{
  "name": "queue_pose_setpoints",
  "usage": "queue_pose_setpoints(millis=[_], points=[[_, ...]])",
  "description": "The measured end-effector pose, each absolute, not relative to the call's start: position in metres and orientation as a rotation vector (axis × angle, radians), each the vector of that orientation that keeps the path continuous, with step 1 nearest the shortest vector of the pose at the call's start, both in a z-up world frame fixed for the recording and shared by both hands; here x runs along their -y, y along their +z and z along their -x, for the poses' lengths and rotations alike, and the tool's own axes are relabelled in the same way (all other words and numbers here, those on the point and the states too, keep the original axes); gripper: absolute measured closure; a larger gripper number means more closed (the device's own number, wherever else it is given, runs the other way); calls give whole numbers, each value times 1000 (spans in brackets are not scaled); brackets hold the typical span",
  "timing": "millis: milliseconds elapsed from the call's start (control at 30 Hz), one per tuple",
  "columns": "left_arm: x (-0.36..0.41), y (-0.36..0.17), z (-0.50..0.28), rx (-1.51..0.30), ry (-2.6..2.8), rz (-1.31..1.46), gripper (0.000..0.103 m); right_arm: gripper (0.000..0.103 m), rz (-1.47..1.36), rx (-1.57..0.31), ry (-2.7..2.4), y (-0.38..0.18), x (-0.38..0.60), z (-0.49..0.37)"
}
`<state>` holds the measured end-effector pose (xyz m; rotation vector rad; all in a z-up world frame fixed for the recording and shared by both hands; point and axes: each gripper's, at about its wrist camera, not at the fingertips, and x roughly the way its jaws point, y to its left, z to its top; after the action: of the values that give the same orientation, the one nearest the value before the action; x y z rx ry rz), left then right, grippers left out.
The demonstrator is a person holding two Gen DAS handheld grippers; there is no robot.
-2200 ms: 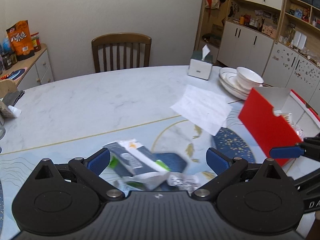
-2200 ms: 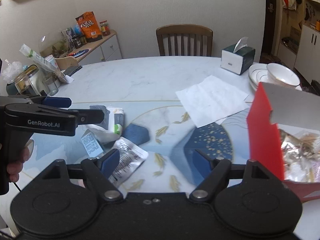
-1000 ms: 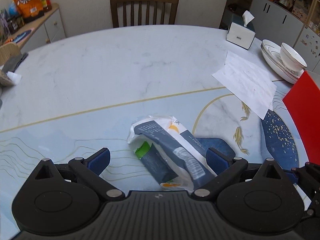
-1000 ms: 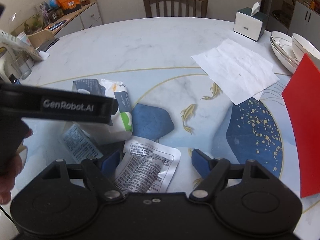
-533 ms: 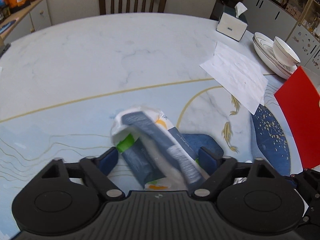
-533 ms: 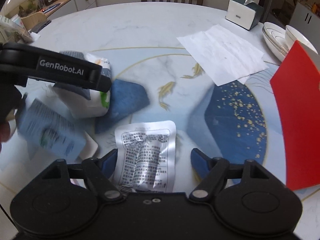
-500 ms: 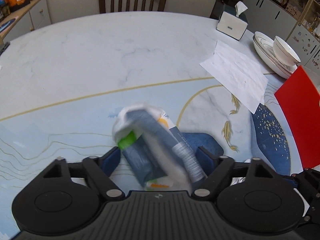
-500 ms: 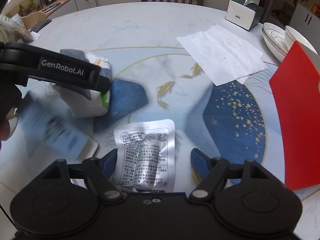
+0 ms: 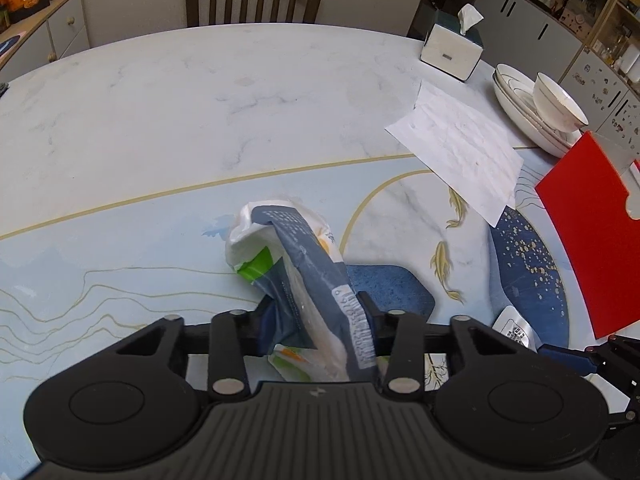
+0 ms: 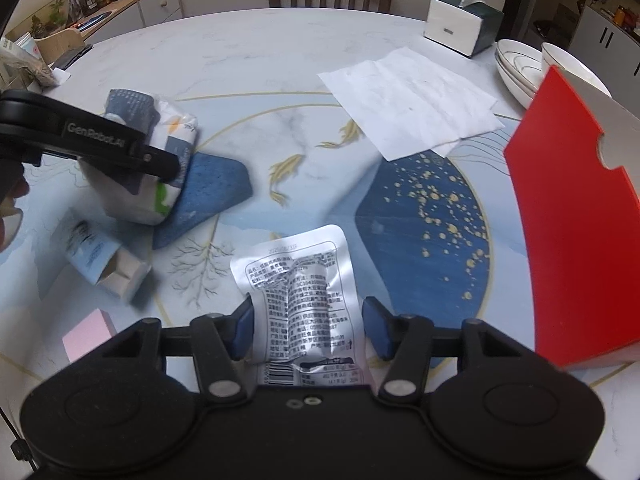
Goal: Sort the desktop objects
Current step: 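Grasp the wipes pack with left tool while right tool grasps the silver sachet, then carry the wipes pack and silver sachet into the red shoebox with both tools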
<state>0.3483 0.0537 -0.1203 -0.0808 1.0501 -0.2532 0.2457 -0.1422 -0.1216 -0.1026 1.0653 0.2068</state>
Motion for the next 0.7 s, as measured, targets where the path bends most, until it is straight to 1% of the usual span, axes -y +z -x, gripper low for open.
queue_pose_setpoints(millis=[67,167,500,700], points=[[-55,-119,-346,-1044,-251,82,69,49,100,-1067,206,-121,146,-244],[-57,-117,-341,-1039,-251,93,70,50,97,-1067,206,-119,152,-239],[-50,-92,-316,-998,-273,121,70,50,84,-1037,196,-94,176,-226],[-29,-72,-300,-969,-309,123,70,50,58,-1013,197,-74,194,-217]])
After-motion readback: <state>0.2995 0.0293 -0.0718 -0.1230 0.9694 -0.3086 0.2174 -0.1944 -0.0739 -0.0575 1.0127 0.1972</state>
